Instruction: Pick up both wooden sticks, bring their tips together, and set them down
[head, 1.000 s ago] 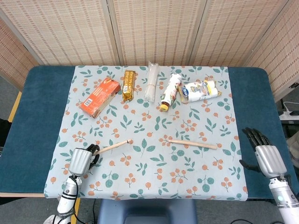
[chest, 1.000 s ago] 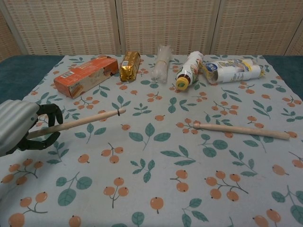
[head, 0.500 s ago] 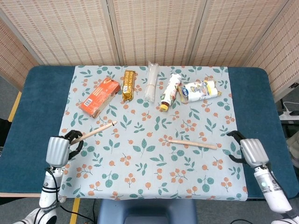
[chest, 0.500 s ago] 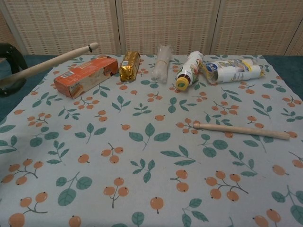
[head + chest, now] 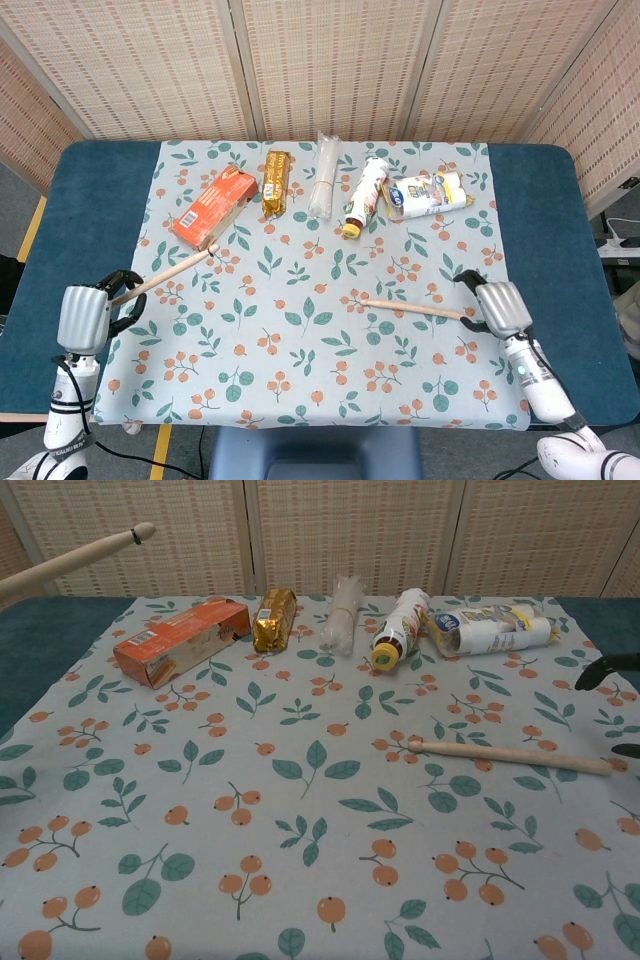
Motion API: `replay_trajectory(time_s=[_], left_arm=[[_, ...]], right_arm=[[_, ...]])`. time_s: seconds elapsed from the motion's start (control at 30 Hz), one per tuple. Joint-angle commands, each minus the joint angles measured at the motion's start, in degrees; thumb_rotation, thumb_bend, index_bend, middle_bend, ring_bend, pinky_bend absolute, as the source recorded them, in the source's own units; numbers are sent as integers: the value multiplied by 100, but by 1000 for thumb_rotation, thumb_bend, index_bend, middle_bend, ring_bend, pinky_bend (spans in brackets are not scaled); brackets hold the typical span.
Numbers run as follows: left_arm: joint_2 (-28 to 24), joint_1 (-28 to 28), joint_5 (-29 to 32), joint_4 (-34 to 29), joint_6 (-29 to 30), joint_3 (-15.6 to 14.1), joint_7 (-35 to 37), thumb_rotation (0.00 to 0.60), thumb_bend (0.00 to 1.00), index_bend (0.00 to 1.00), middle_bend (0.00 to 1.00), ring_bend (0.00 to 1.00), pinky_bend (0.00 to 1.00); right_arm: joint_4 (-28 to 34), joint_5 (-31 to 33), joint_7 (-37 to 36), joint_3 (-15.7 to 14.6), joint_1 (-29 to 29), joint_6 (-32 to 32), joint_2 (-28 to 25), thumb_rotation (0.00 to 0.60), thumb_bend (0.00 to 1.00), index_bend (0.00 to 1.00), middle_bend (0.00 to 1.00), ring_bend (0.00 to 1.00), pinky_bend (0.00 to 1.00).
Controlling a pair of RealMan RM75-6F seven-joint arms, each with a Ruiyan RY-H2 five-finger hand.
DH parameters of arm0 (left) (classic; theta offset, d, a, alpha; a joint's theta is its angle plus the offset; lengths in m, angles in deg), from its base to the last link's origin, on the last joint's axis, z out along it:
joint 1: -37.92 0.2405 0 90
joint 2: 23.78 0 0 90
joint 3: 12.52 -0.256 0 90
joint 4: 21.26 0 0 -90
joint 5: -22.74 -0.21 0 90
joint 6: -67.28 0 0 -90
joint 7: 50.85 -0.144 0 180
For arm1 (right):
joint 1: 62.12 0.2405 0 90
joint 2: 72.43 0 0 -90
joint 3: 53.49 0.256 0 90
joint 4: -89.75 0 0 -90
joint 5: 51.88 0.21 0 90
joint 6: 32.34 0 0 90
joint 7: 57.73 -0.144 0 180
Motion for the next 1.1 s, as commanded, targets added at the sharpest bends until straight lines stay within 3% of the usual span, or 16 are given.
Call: replay_trajectory(time_s=[0.03,0.3,0.93,1.1], left_arm=[[1,18,-13,-3,27,-10,3,600,411,734,918,1000,1000],[7,63,43,92,37,0,76,600,412,734,918,1000,1000],[-3,148,50,204,131,12,274,600,413,733,917,1000,1000],[5,165,59,230,118,-3,292,600,412,733,917,1000,1000]], right_arm=[[-234,219,204,76,181,255,248,600,111,283,241,807,925],[-476,358,169,90,375,494,601,600,111,322,244,830,946],[-858,215,725,-109,469,278,1011,600,114,433,369,858,974],[-927,157,784,-151,483,233,1077,600,174,457,405,866,981]])
